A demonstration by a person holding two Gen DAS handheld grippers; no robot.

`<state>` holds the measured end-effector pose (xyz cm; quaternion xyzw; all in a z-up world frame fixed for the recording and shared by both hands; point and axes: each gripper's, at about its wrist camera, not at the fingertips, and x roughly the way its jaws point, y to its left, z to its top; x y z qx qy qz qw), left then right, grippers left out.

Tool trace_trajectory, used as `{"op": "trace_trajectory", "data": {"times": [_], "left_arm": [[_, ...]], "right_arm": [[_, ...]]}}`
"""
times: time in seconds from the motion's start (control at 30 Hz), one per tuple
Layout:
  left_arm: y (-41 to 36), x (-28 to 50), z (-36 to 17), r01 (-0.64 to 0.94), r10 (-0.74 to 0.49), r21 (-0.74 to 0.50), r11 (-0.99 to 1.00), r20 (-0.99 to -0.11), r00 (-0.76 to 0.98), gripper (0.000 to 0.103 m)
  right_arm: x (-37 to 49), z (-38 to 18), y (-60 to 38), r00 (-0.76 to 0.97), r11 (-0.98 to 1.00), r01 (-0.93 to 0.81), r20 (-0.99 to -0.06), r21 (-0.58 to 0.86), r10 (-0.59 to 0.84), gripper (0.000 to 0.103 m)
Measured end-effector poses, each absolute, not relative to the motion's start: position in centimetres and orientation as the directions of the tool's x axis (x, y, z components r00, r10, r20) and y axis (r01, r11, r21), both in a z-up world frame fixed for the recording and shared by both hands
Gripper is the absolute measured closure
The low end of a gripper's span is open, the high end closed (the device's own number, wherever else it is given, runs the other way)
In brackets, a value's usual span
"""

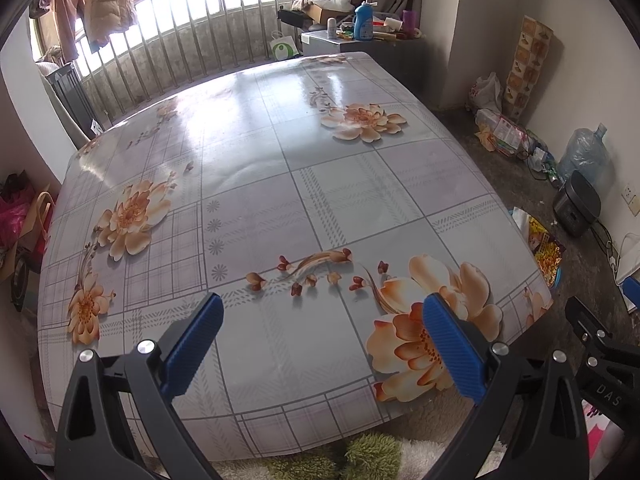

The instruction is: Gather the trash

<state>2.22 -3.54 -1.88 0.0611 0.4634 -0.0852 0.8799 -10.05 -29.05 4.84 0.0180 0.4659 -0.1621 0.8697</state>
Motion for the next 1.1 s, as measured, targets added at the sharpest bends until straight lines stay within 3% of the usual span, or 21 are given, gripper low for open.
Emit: {"op": "trace_trajectory", "data": {"times": [1.1], "left_arm": [[-3.49, 2.1, -1.97, 0.213, -0.093, 0.033, 0.977, -0.828, 0.553, 0.005]], "right_arm": [[-10.01, 4.86, -29.08, 0.514, 0.946, 0.302, -0.817, -0.114, -0.263, 0.008]]}}
